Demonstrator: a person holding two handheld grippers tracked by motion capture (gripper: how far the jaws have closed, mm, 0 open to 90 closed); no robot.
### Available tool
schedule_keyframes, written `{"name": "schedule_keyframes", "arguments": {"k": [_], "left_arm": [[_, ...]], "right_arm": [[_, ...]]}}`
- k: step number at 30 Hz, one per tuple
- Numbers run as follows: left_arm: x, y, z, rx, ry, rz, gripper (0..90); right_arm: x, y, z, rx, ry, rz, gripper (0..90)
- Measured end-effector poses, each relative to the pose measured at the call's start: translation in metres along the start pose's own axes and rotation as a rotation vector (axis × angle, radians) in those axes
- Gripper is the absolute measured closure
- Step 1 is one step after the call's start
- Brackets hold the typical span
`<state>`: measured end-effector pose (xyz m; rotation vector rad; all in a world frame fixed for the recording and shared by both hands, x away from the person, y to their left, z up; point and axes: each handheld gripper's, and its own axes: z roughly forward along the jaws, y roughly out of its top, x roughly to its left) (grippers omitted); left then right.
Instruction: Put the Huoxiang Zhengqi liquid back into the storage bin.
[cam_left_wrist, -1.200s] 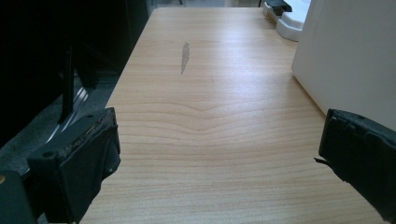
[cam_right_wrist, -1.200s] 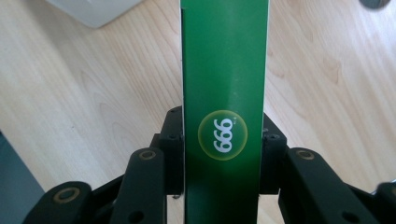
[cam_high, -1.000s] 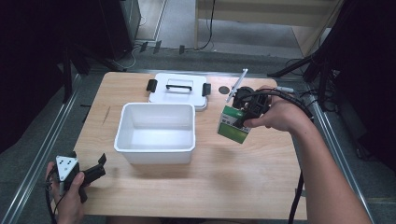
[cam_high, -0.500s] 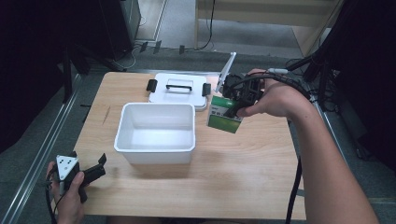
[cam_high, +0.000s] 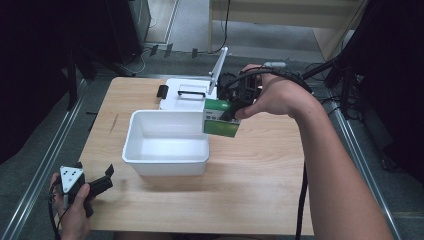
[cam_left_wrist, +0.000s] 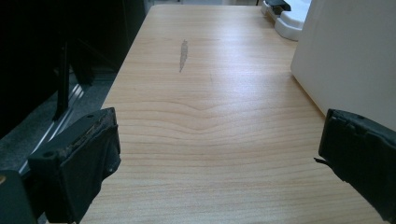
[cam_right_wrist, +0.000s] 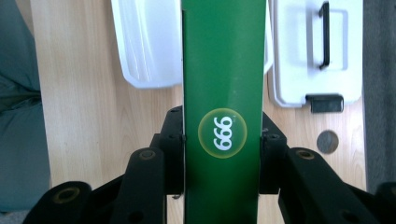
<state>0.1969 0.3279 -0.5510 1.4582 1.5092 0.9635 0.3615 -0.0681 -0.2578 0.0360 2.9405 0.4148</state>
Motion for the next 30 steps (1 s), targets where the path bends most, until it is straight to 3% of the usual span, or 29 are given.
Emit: {"name": "schedule_keyframes", "arguments": {"k": [9,19,30], "left_arm": [[0.0,0.0,0.0,0.004,0.004,0.0,0.0],[0.0,0.0,0.001,0.005,0.003,-0.003,0.0],[0.0,0.001,0.001,0.012,0.005,-0.001,0.0]], "right_arm": [[0.002,0.025,0.004,-0.019,0.018,-0.047,64.2],[0.004,0.048,0.019,-0.036,0.047,-0.094,64.2],[0.006,0.058,0.036,-0.038,0.071,-0.121,64.2]]}}
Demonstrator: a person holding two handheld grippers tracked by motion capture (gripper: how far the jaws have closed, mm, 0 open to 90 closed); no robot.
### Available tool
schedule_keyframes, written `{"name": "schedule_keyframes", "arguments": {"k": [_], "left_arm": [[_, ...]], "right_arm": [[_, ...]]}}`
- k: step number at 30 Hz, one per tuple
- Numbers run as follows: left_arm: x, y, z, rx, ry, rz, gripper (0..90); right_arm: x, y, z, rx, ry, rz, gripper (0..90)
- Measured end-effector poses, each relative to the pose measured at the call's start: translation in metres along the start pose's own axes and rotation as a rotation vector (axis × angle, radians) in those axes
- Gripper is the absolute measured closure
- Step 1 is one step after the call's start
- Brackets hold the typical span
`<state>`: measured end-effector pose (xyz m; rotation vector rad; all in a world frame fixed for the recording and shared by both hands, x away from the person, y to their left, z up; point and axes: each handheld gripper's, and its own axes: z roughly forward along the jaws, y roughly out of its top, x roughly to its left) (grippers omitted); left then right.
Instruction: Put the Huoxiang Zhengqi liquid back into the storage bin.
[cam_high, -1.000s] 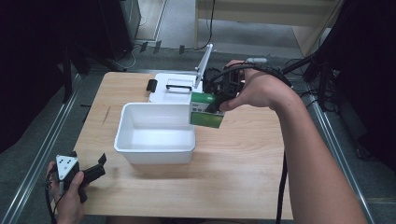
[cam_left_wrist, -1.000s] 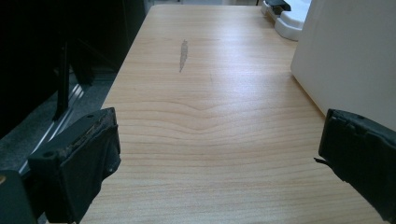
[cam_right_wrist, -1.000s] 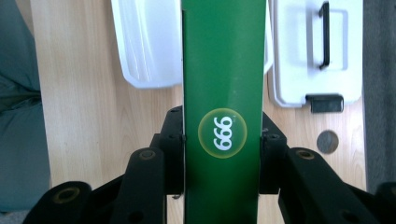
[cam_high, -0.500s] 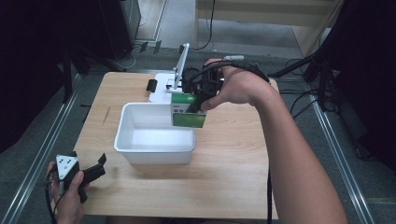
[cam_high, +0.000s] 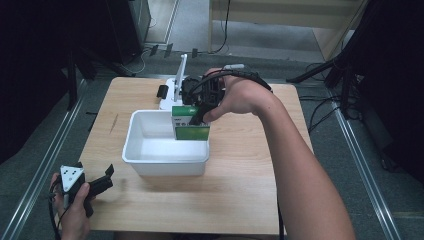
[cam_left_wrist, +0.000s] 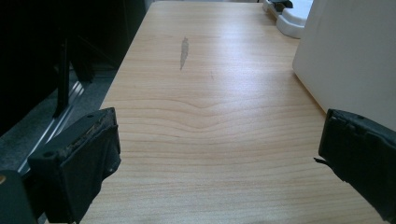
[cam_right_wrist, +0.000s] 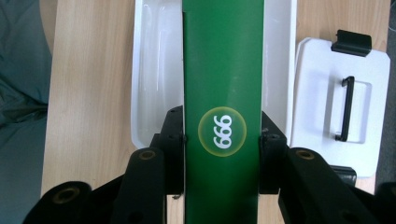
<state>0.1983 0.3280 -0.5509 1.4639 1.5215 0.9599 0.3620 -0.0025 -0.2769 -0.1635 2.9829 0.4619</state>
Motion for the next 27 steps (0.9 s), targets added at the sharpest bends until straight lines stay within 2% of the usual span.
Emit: {"name": "schedule_keyframes", "arguments": {"k": [5,6,8,18,27], "left_arm": [[0.0,0.0,0.0,0.002,0.0,0.001,0.0],[0.0,0.0,0.0,0.003,-0.001,0.002,0.0],[0.0,0.0,0.0,0.003,-0.001,0.002,0.0],[0.0,0.0,0.0,0.004,0.002,-0.003,0.0],[0.0,0.0,0.0,0.007,0.009,-0.01,0.0]], "right_arm": [[-0.001,0.001,0.008,0.002,0.015,-0.012,64.2],[-0.001,0.001,0.009,0.004,0.016,-0.001,64.2],[-0.003,0.0,0.012,0.002,0.016,-0.012,64.2],[-0.005,-0.004,0.03,0.007,0.028,-0.006,64.1],[-0.008,-0.009,0.052,0.01,0.048,0.0,64.1]]}}
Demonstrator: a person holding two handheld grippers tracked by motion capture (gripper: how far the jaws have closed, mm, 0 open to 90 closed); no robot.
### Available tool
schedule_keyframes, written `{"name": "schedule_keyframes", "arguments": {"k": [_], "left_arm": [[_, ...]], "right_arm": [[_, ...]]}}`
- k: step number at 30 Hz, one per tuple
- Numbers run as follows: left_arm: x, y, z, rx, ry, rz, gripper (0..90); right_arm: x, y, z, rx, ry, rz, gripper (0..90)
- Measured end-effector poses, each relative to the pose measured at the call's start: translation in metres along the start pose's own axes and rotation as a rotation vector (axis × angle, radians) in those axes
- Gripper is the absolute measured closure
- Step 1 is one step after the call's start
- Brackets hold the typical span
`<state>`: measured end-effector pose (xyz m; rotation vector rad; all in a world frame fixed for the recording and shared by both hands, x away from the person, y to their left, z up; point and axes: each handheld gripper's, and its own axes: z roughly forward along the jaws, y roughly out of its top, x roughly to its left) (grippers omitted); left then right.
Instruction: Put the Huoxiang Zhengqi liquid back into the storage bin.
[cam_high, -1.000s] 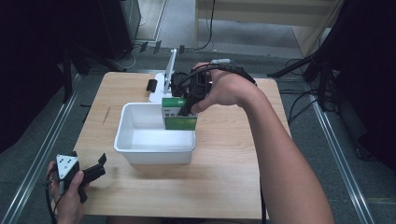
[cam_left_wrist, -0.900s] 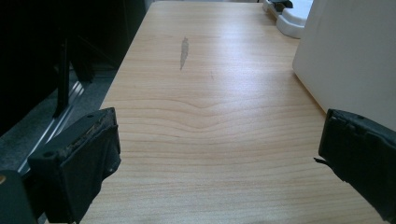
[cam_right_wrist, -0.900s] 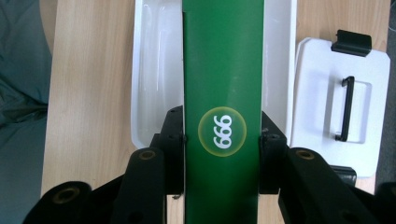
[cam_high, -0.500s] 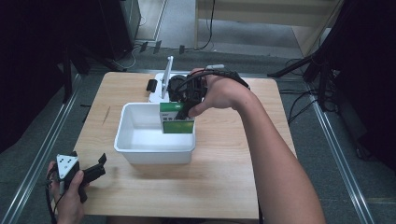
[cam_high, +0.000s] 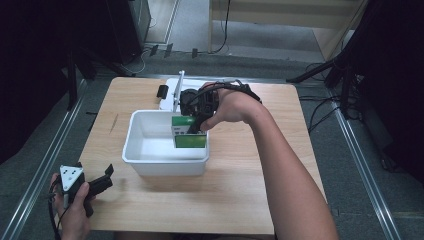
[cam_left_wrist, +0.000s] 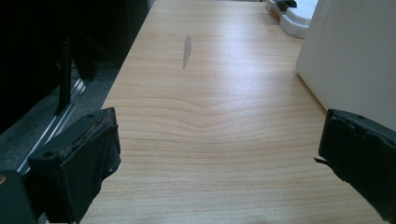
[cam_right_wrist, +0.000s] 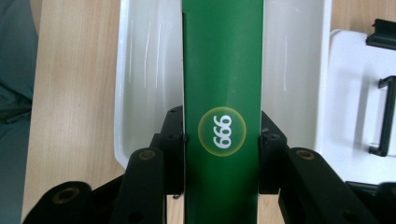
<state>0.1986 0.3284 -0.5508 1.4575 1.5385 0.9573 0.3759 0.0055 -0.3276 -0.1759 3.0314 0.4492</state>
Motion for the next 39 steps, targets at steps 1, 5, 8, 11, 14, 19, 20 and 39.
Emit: {"name": "schedule_keyframes", "arguments": {"k": [1,5,8,11,14,19,20,39], "left_arm": [[0.0,0.0,0.0,0.0,0.0,0.001,0.0],[0.0,0.0,0.0,0.0,-0.001,0.001,0.0],[0.0,0.0,0.0,-0.003,-0.001,-0.004,0.0],[0.0,0.0,0.0,-0.002,0.0,-0.004,0.0],[0.0,0.0,0.0,-0.003,0.0,-0.004,0.0],[0.0,0.0,0.0,0.0,-0.002,-0.004,0.0],[0.0,0.0,0.0,-0.001,-0.002,-0.005,0.0],[0.0,0.0,0.0,-0.002,-0.006,-0.005,0.0]], "right_arm": [[-0.001,0.0,0.002,-0.004,0.003,-0.003,64.1],[-0.003,-0.002,0.012,-0.004,0.01,-0.005,64.1],[-0.003,-0.004,0.018,0.005,0.013,0.01,64.1],[-0.003,-0.006,0.026,0.006,0.015,0.012,64.1],[-0.004,-0.007,0.034,0.01,0.02,0.006,64.1],[-0.004,-0.007,0.046,0.03,0.019,0.008,64.1],[-0.003,-0.007,0.048,0.036,0.019,0.017,64.1],[-0.006,-0.015,0.074,0.054,0.034,0.035,63.4]]}}
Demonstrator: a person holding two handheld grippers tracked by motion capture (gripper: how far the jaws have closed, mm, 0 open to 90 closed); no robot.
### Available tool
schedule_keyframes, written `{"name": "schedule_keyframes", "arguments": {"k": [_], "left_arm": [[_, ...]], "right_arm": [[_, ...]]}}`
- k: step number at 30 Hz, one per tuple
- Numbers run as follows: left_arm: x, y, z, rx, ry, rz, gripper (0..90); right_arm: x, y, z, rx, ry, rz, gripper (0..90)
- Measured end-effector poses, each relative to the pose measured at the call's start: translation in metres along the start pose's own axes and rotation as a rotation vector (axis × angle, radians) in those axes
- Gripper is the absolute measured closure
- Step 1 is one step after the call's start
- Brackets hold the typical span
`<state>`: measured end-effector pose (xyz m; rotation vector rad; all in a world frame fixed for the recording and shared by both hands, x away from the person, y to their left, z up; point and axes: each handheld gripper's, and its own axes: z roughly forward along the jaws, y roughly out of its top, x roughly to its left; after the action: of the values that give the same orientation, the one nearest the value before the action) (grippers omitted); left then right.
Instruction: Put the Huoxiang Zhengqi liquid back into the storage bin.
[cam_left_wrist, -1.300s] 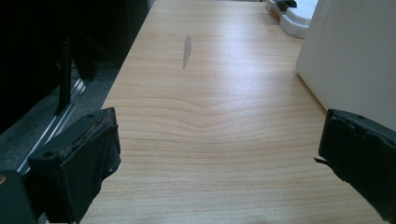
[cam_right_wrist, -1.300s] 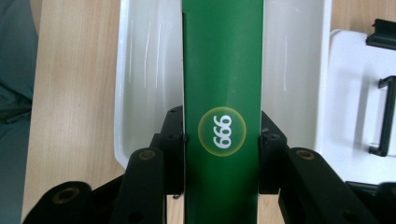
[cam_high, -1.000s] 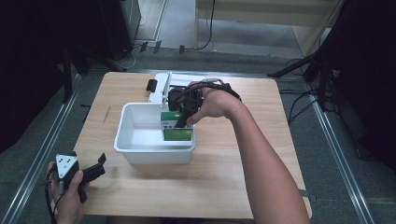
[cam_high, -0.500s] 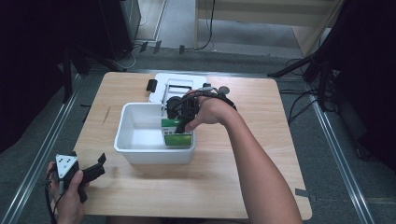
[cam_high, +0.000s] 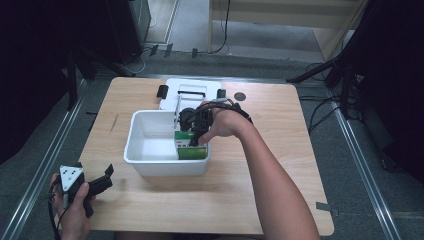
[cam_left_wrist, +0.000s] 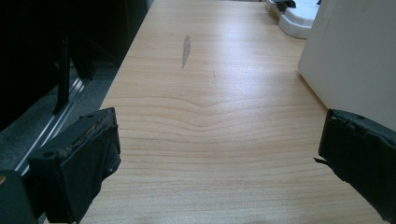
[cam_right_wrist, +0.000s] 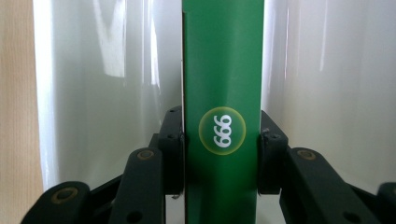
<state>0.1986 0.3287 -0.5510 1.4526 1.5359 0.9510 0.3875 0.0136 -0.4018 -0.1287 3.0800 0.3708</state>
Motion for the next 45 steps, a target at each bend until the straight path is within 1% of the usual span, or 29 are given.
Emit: {"name": "schedule_keyframes", "arguments": {"k": [2,5,7,11,12,13,14,15,16,17,18,19,20,21,22,23,25,27,29,31,32,33,35,37,39,40,45], "left_arm": [[0.0,0.0,0.0,0.0,0.0,0.001,0.0],[0.0,0.0,0.0,0.001,0.002,0.001,0.0],[0.0,0.0,0.0,0.001,0.002,0.001,0.0],[0.0,0.0,0.0,0.001,0.003,0.004,0.0],[0.0,0.0,0.0,0.001,0.003,0.004,0.0],[0.0,0.0,0.0,0.001,0.003,0.004,0.0],[0.0,0.0,0.0,0.001,0.003,0.004,0.0],[0.0,0.0,0.0,0.002,0.003,0.003,0.0],[0.0,0.0,0.0,0.002,0.004,0.003,0.0],[0.0,0.0,0.0,0.002,0.004,0.003,0.0],[0.0,0.0,0.0,0.002,0.004,0.004,0.0],[0.0,0.0,0.0,0.003,0.004,0.004,0.0],[0.0,0.0,0.0,0.003,0.004,0.006,0.0],[0.0,0.0,0.0,0.003,0.004,0.005,0.0],[0.0,0.0,0.0,0.003,0.004,0.005,0.0],[0.0,0.0,0.0,0.002,0.005,0.004,0.0],[-0.001,0.0,0.0,0.002,0.005,0.004,0.0],[-0.001,0.0,0.0,0.002,0.004,0.005,0.0],[-0.001,0.0,0.0,0.003,0.004,0.005,0.0],[-0.001,0.0,0.0,0.003,0.005,0.004,0.0],[-0.001,0.0,0.0,0.002,0.005,0.004,0.0],[-0.001,0.0,0.0,0.003,0.004,0.005,0.0],[0.0,0.0,0.0,0.002,0.005,0.003,0.0],[0.0,0.0,0.0,0.002,0.004,0.001,0.0],[0.0,0.0,0.0,0.003,0.004,0.001,0.0],[0.0,0.0,0.0,0.003,0.004,0.002,0.0],[0.0,0.0,0.0,0.004,0.004,0.005,0.0]], "right_arm": [[0.0,-0.001,-0.001,0.0,-0.005,0.011,63.3],[0.002,0.0,-0.001,0.008,0.002,0.021,61.9],[0.001,0.0,-0.002,-0.007,0.008,0.015,59.7],[0.001,-0.001,-0.009,-0.02,-0.003,0.058,52.4],[0.0,-0.002,-0.011,-0.029,0.0,0.056,50.5],[0.001,-0.003,-0.013,-0.021,-0.004,0.083,48.6],[0.001,-0.004,-0.015,-0.027,-0.005,0.082,45.5],[0.002,-0.004,-0.017,-0.024,-0.003,0.101,42.0],[0.002,-0.005,-0.018,-0.031,-0.005,0.096,40.8],[0.003,-0.006,-0.021,-0.025,-0.005,0.112,40.9],[0.004,-0.006,-0.023,-0.025,-0.006,0.118,39.5],[0.005,-0.006,-0.025,-0.024,-0.014,0.129,37.1],[0.007,-0.007,-0.028,-0.022,-0.025,0.159,36.2],[0.007,-0.007,-0.032,-0.026,-0.034,0.167,36.0],[0.007,-0.007,-0.034,-0.037,-0.042,0.174,34.7],[0.008,-0.008,-0.038,-0.038,-0.048,0.199,32.5],[0.008,-0.009,-0.045,-0.063,-0.056,0.225,30.2],[0.009,-0.011,-0.052,-0.085,-0.073,0.258,25.6],[0.009,-0.014,-0.058,-0.097,-0.093,0.292,20.0],[0.01,-0.017,-0.064,-0.1,-0.114,0.338,13.5],[0.01,-0.019,-0.066,-0.107,-0.117,0.358,12.8],[0.011,-0.021,-0.069,-0.117,-0.125,0.363,10.7],[0.013,-0.026,-0.072,-0.132,-0.142,0.365,1.3],[0.014,-0.032,-0.076,-0.153,-0.153,0.397,0.0],[0.014,-0.037,-0.08,-0.174,-0.181,0.416,0.0],[0.015,-0.041,-0.082,-0.191,-0.203,0.441,0.0],[0.016,-0.062,-0.088,-0.268,-0.248,0.526,0.0]]}}
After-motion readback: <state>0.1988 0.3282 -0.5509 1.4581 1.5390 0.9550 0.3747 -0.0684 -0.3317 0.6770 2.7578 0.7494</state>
